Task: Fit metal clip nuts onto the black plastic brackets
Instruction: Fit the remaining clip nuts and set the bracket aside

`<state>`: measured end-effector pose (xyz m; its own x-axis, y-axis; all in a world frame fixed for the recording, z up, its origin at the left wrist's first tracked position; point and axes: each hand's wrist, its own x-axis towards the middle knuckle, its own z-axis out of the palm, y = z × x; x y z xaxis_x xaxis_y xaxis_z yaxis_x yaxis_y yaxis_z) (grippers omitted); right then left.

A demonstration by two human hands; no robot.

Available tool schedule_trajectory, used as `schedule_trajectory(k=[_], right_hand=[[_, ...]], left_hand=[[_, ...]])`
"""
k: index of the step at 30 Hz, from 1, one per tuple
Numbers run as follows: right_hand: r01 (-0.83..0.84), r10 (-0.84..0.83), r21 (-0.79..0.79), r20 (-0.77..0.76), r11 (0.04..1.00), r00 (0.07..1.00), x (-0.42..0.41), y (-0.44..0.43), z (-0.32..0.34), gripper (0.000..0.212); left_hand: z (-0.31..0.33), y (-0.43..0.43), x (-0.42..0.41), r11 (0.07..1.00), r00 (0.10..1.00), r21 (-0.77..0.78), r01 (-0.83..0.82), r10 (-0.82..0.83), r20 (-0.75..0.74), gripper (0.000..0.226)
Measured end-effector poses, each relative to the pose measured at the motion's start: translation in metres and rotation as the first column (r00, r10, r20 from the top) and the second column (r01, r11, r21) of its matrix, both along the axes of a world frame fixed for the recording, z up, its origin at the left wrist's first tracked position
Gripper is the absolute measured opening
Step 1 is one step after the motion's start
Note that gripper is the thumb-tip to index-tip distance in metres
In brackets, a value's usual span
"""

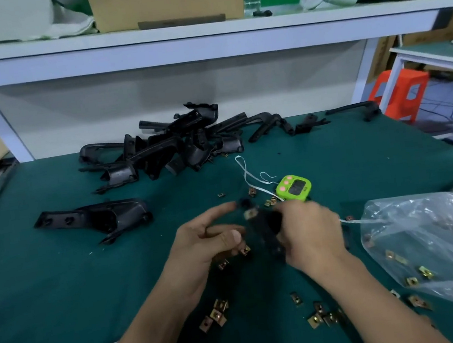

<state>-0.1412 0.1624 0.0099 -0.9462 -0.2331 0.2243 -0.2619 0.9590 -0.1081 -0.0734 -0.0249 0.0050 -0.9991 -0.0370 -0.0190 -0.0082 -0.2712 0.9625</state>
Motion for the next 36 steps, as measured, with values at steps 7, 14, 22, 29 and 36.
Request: schedule_trajectory(k=[7, 14, 22, 29, 36], right_hand=[[0.423, -0.418, -0.102, 0.064, 0.9, 0.906, -0.028, 0.05, 0.013, 0.009], [0.443, -0.424, -0.146, 0.142, 0.885, 0.894, -0.033, 0.051, 0.009, 0.011], [0.234, -0.247, -0.343, 0.007, 0.91, 0.969, -0.021, 0.04, 0.014, 0.007], [0.073, 0.264, -0.88, 0.219, 0.469, 0.939, 0.011, -0.017, 0.007, 0.022], [0.141, 0.399, -0.907, 0.31, 0.398, 0.863, 0.014, -0.016, 0.013, 0.024]], left_hand=[[-0.005, -0.006, -0.006, 0.961, 0.966, -0.11, -0.255, 0.258, 0.019, 0.024], [-0.007, -0.003, -0.007, 0.954, 0.974, -0.204, -0.219, 0.228, 0.017, 0.024], [-0.012, 0.005, -0.005, 0.888, 0.971, -0.393, -0.239, 0.227, -0.078, 0.024], [-0.009, 0.016, 0.001, 0.772, 0.961, -0.575, -0.271, 0.178, -0.213, 0.038], [-0.007, 0.011, -0.001, 0.807, 0.951, -0.506, -0.304, 0.226, -0.211, 0.025]])
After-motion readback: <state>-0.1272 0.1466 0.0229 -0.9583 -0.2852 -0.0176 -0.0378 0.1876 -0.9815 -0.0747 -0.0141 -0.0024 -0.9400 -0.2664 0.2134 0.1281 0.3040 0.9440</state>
